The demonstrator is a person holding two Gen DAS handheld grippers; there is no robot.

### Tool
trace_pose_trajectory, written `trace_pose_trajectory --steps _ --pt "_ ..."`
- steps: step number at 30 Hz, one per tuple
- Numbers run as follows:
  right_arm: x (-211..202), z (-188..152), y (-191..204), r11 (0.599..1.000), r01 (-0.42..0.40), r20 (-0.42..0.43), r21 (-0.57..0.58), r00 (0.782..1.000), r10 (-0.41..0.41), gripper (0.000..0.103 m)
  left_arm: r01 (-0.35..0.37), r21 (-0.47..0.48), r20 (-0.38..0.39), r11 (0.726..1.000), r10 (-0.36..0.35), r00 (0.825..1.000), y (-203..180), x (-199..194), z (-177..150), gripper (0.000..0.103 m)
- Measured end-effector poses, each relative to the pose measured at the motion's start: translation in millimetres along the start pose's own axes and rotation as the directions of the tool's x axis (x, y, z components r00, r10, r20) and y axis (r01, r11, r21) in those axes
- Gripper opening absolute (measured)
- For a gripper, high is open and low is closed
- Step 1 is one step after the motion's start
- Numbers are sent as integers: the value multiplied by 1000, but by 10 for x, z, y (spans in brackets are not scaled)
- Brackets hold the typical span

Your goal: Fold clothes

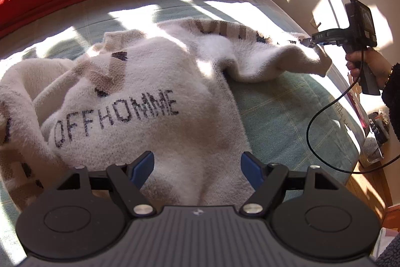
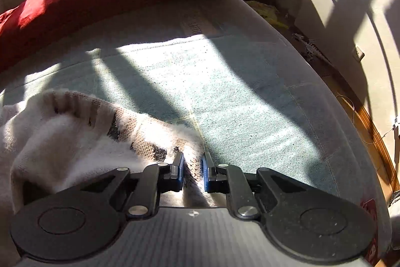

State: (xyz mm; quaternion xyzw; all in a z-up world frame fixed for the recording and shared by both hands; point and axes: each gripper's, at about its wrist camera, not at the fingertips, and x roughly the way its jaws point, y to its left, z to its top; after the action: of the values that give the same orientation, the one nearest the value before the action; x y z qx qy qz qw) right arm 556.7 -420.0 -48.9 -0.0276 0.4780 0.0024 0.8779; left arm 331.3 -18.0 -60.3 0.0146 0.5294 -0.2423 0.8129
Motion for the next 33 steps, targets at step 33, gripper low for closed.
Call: trace_pose_trajectory --steps 33 --pt "934 -536 -910 684 -148 77 714 988 133 43 20 66 -3 998 -20 1000 -35 203 212 76"
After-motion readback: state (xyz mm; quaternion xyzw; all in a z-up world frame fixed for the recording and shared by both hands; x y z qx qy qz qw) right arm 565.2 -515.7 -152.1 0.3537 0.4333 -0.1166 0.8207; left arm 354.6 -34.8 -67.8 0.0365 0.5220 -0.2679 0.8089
